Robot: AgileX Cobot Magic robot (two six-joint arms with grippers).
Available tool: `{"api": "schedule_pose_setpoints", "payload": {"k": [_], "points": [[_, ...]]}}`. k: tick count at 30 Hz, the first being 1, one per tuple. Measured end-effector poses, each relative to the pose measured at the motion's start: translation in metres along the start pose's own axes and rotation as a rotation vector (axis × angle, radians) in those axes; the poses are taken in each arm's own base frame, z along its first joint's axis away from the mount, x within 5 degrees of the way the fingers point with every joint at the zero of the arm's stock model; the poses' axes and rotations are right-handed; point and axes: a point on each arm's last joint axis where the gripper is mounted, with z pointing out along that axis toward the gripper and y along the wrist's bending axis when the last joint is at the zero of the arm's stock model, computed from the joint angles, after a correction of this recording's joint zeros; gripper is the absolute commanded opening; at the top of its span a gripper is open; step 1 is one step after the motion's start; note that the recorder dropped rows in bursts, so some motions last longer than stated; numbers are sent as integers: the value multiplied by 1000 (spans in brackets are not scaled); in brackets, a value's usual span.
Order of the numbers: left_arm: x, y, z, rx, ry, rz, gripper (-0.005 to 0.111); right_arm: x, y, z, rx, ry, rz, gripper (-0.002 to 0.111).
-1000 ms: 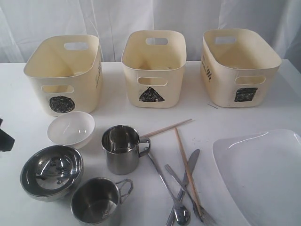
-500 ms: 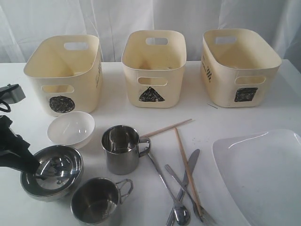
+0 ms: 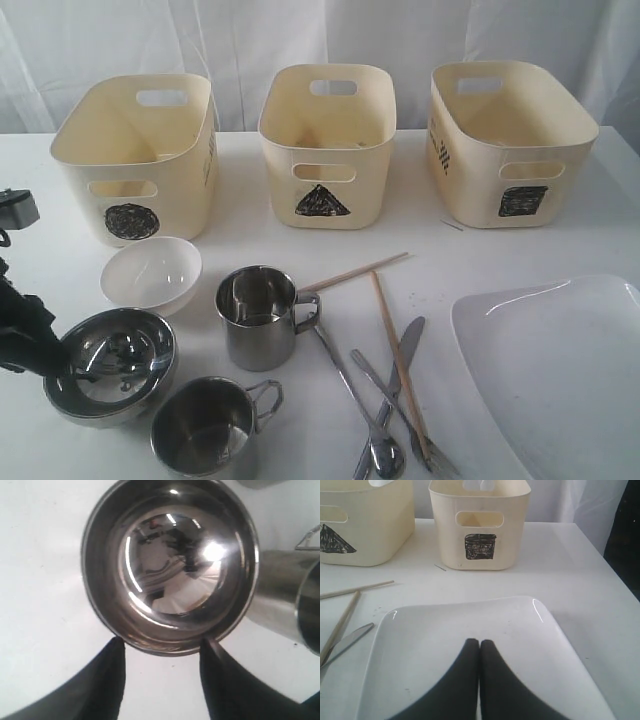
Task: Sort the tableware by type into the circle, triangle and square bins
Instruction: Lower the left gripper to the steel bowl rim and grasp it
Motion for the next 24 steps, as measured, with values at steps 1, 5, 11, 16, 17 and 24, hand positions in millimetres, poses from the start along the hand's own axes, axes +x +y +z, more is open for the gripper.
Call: {"api": "schedule_pose_setpoints", "payload": {"k": [1,5,11,16,17,24], "points": [[0,1,-1,-15,2,-1,52,0,0,0,0,0,0,0],[-4,6,-5,-69,-2,-7,52,0,0,0,0,0,0,0],[-9,12,-5,-134,-47,-13,52,0,0,0,0,0,0,0],[-15,18,3,-151,-62,-22,53,0,0,0,0,0,0,0],[-16,19,4,-154,-64,-24,55,0,0,0,0,0,0,0],[-22,28,20,-155,-60,-51,66,0,0,0,0,0,0,0]]}}
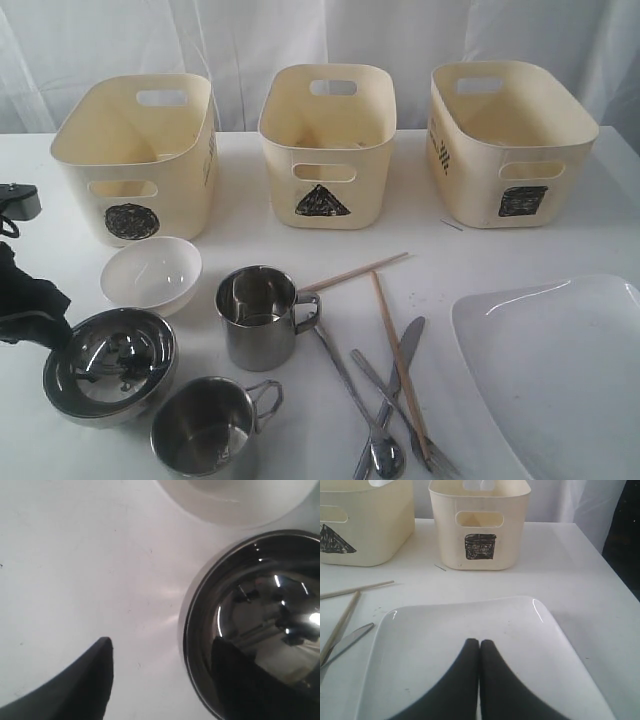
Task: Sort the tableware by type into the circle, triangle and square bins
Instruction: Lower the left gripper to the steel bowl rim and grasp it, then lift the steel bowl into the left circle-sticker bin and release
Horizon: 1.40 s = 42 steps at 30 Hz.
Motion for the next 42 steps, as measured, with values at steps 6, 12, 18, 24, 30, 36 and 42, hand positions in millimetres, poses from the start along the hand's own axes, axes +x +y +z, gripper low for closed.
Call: {"api": "schedule_pose_setpoints", "payload": {"k": [6,12,18,24,30,36,42], "points": [[-3,0,8,34,-4,-50,68,0,0,0,0,0,0,0],[-3,0,15,48,15,-68,68,0,0,0,0,0,0,0],[-4,-1,26,98,39,-69,68,0,0,0,0,0,0,0],[-2,2,42,123,100,-78,45,0,0,0,0,0,0,0],[0,1,44,138,123,-84,0,0,0,0,0,0,0,0],[3,-4,36,171,153,-56,0,0,0,0,0,0,16,0],[4,-11,13,174,101,-23,0,0,0,0,0,0,22,0]]}}
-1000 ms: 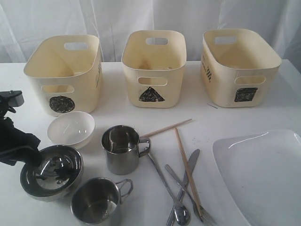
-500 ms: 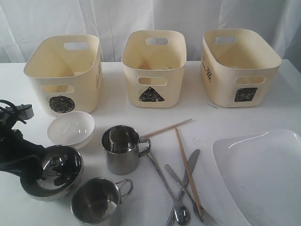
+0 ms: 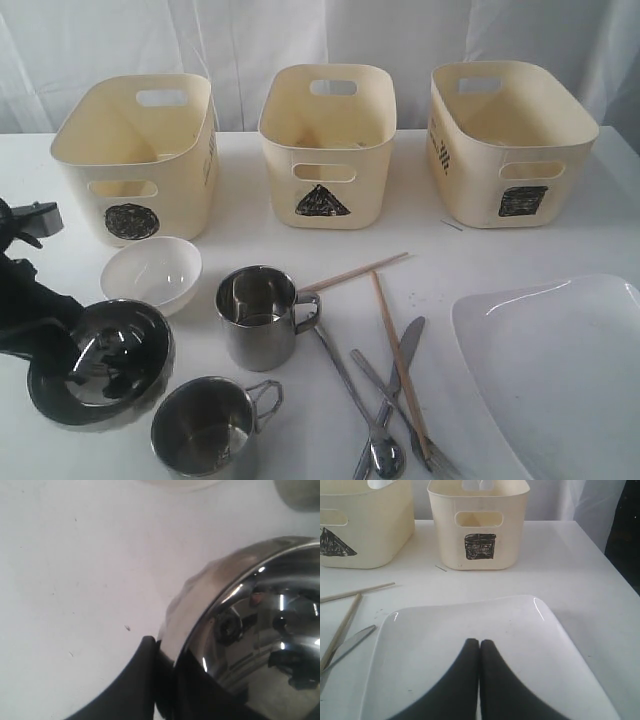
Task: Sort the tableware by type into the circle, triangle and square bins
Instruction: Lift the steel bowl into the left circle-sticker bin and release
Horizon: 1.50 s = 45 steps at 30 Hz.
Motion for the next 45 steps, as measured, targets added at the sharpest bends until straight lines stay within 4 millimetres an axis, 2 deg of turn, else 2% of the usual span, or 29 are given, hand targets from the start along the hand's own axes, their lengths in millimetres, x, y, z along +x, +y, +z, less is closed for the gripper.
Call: {"api": "schedule_pose_setpoints", "payload": {"k": [4,12,15,18,21,28,34,38,45], "points": [[-10,-14,-36,-14,-98,68,0,0,0,0,0,0,2,0],[-56,-42,-131,-113,-460,212,0,0,0,0,0,0,4,0],[-75,-44,-152,-157,-574,233,0,0,0,0,0,0,4,0],[-97,-39,-161,-205,-640,237,0,0,0,0,0,0,4,0],[-123,-27,-156,-244,-643,234,0,0,0,0,0,0,4,0],[-189,9,-114,-261,-589,214,0,0,0,0,0,0,4,0],[-232,31,-87,-259,-599,204,0,0,0,0,0,0,4,0],[-248,43,-68,-257,-573,207,0,0,0,0,0,0,4,0],[-250,66,-29,-298,-455,216,0,0,0,0,0,0,4,0]]}}
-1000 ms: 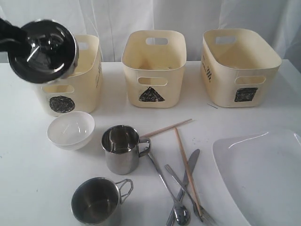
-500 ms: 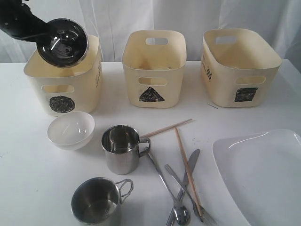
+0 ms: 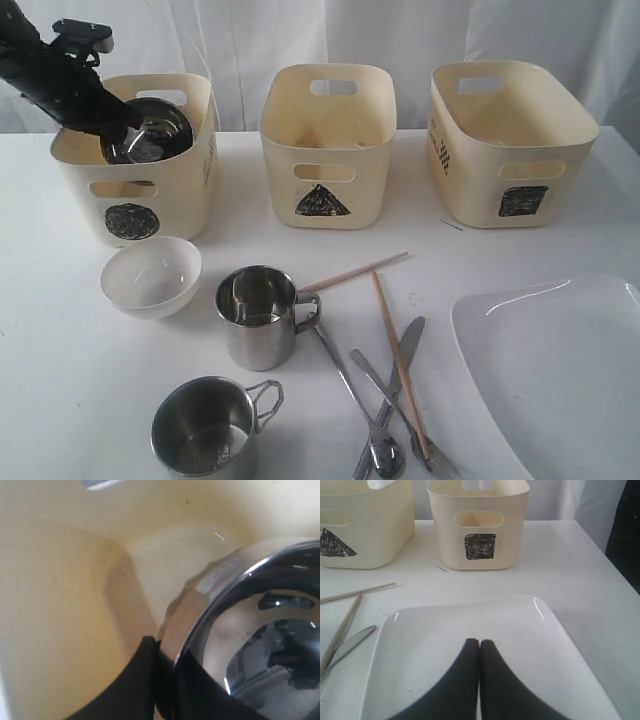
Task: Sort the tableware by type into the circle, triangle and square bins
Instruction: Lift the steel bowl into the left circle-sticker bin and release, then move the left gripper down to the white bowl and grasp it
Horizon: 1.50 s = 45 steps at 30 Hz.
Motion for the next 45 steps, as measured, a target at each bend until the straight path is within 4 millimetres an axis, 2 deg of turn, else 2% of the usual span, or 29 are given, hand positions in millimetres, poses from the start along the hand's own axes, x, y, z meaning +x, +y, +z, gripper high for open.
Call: {"api": "schedule_pose_setpoints", "payload": {"k": [2,4,7,9,14,16,20,25,29,32,35,45], "points": [[6,2,7,7,27,-6,0,0,0,0,0,0,0,0],[8,3,11,11,40,-9,6,0,0,0,0,0,0,0],[8,3,11,14,38,-13,37,0,0,0,0,0,0,0],[7,2,10,29,28,-28,50,0,0,0,0,0,0,0],[3,-2,-1,52,27,-77,45,0,0,0,0,0,0,0],[-2,-5,-15,55,20,-73,44,0,0,0,0,0,0,0],[-15,-12,-58,61,-8,-49,44,0,0,0,0,0,0,0],[-25,-32,-124,151,-40,-38,44,0,0,0,0,0,0,0],[-24,-48,-175,178,-92,-13,40,0,0,0,0,0,0,0],[-13,-58,-201,170,-99,-5,40,0,0,0,0,0,0,0],[3,-66,-218,169,-87,-7,40,0,0,0,0,0,0,0],[84,-95,-240,166,-20,-63,40,0,0,0,0,0,0,0]]}}
